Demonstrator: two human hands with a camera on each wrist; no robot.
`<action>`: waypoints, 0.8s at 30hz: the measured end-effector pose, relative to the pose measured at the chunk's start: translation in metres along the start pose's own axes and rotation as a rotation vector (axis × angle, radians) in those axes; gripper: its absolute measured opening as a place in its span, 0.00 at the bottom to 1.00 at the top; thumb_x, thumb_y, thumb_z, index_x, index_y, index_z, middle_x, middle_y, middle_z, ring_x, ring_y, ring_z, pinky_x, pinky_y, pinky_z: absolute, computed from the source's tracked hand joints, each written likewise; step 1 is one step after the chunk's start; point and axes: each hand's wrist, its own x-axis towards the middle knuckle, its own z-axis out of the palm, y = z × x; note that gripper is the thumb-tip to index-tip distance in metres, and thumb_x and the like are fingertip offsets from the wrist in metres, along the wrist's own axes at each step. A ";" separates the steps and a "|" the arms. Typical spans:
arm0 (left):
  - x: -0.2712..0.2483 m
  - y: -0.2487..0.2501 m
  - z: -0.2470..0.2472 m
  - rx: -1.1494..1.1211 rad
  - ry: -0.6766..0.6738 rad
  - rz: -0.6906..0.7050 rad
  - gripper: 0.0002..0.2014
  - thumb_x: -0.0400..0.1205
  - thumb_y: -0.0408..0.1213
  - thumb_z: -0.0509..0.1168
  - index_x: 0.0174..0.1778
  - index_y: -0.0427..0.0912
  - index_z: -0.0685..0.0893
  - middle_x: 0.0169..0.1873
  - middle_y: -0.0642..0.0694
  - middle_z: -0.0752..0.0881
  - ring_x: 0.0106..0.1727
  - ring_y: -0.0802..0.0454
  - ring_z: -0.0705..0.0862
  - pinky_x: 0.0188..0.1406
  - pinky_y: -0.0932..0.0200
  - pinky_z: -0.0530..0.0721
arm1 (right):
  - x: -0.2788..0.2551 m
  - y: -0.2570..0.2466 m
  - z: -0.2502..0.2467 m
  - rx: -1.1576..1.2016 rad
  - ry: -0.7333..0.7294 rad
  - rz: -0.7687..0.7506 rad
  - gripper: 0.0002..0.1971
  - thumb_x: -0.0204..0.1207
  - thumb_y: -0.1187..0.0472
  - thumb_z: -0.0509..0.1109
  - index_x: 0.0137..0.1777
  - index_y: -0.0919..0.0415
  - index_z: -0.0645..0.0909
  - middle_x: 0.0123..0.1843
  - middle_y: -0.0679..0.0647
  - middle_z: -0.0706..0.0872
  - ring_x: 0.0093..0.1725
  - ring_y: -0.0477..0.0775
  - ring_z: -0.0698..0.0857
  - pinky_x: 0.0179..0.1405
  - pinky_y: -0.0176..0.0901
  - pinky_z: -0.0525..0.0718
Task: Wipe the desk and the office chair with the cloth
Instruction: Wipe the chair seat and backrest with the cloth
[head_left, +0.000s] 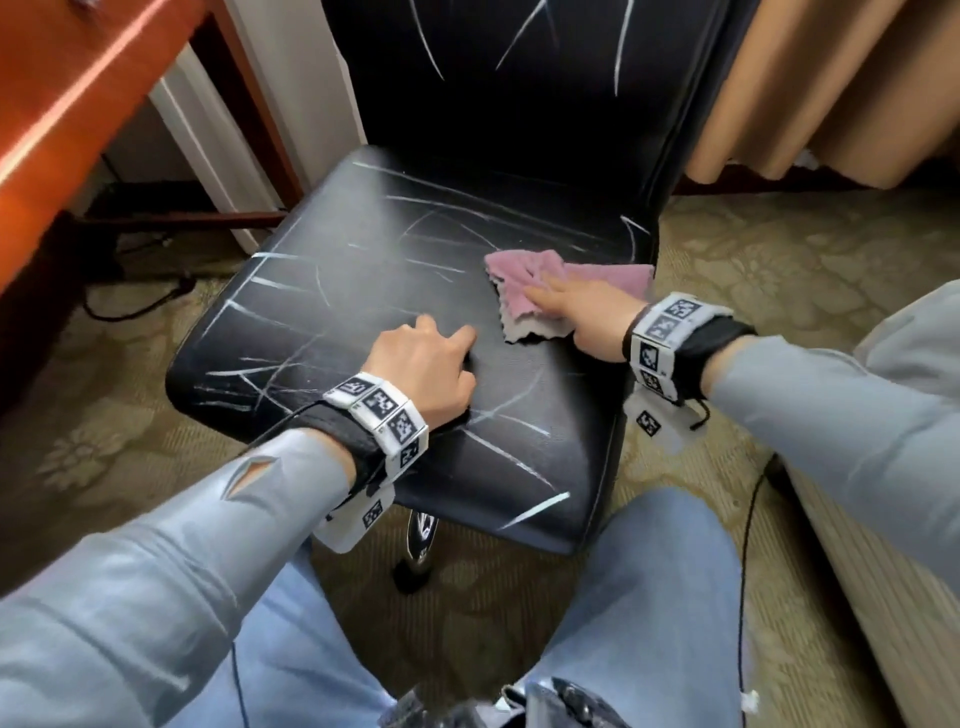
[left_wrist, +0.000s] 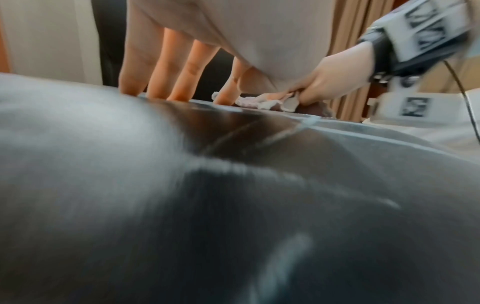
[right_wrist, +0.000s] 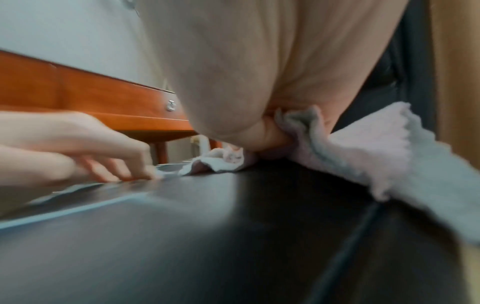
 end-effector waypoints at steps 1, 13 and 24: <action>0.004 0.001 -0.003 0.022 -0.009 0.006 0.18 0.83 0.45 0.55 0.68 0.46 0.73 0.50 0.35 0.79 0.47 0.33 0.81 0.38 0.50 0.70 | 0.009 0.011 -0.005 -0.007 0.016 0.038 0.40 0.75 0.78 0.61 0.86 0.57 0.56 0.87 0.63 0.55 0.80 0.65 0.67 0.76 0.53 0.71; 0.047 0.016 -0.031 0.056 -0.172 0.041 0.22 0.81 0.36 0.56 0.73 0.49 0.70 0.30 0.45 0.69 0.39 0.38 0.74 0.35 0.53 0.73 | 0.029 0.065 -0.025 0.060 0.151 0.245 0.25 0.82 0.66 0.62 0.79 0.59 0.70 0.73 0.68 0.75 0.70 0.70 0.76 0.66 0.58 0.75; 0.052 0.014 -0.027 0.068 -0.202 0.078 0.21 0.77 0.36 0.60 0.67 0.48 0.71 0.29 0.44 0.72 0.36 0.39 0.76 0.30 0.57 0.70 | 0.022 0.060 -0.019 0.136 0.131 0.142 0.28 0.82 0.69 0.61 0.82 0.58 0.68 0.78 0.63 0.73 0.76 0.67 0.72 0.74 0.55 0.70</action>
